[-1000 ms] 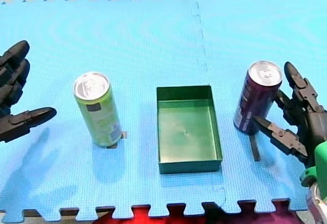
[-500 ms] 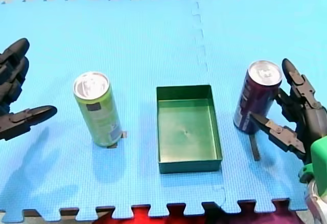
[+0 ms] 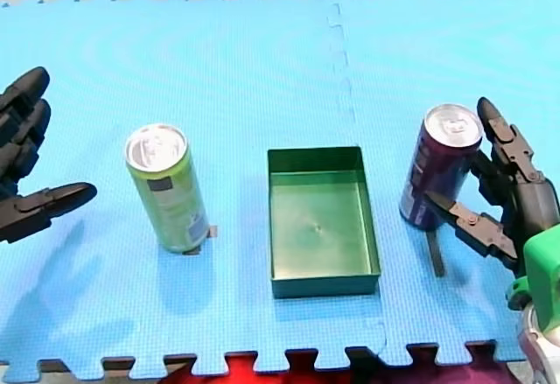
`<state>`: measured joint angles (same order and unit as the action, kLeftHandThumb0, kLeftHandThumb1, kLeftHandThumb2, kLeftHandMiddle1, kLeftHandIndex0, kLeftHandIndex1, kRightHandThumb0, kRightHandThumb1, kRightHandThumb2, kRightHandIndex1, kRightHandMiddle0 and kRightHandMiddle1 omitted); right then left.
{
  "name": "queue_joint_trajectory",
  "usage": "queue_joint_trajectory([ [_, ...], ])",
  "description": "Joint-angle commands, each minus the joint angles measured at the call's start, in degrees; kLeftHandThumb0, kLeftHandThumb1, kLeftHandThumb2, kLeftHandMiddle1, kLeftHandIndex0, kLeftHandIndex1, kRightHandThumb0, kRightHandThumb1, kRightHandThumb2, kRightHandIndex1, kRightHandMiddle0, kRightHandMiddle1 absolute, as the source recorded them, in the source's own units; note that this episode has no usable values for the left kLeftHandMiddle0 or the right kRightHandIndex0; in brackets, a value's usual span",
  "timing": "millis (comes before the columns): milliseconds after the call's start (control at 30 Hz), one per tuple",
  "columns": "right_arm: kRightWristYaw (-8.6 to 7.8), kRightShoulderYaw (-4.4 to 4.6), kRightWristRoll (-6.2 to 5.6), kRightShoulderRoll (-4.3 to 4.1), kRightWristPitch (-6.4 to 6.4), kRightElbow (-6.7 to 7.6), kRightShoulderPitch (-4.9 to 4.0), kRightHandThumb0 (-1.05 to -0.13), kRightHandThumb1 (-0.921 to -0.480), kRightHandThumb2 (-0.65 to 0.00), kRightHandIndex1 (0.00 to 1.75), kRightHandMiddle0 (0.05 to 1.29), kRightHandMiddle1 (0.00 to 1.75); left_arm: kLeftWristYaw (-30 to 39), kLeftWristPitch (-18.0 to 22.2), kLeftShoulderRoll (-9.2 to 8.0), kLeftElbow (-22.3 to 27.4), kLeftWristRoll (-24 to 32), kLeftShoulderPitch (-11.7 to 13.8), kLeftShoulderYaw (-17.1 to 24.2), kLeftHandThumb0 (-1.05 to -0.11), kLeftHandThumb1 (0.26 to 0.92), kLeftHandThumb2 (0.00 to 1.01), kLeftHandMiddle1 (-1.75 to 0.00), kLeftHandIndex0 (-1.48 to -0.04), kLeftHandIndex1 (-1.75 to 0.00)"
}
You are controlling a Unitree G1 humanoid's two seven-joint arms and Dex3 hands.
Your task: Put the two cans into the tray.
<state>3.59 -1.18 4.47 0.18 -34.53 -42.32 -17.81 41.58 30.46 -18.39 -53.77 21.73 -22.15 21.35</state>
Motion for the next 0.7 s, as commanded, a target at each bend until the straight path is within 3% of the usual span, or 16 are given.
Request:
queue_joint_trajectory([
  [0,0.04,0.09,0.01,-0.07,-0.4,-0.34,-0.44,-1.048,-0.785,0.0,0.01,0.24,0.0,0.2,-0.1,-0.15,-0.2,0.3,-0.3,0.2,-0.918,0.622,0.0,-0.01,-0.28,0.0],
  [433,0.48,0.58,0.48,0.14,-0.16,-1.29,-1.55,-1.048,-0.785,-0.002,0.01,0.24,0.0,0.8,0.3,-0.13,-1.0,0.2,-0.7,0.6,-0.89,0.615,0.0,0.0,-0.29,0.0],
  [667,-0.41,0.53,-0.18,0.24,-0.05,-1.63,-2.05,-1.047,-0.786,-0.001,0.0,0.23,0.0,0.8,0.4,-0.19,-1.0,0.1,-0.7,0.6,-0.892,0.615,0.0,0.0,-0.29,0.0],
])
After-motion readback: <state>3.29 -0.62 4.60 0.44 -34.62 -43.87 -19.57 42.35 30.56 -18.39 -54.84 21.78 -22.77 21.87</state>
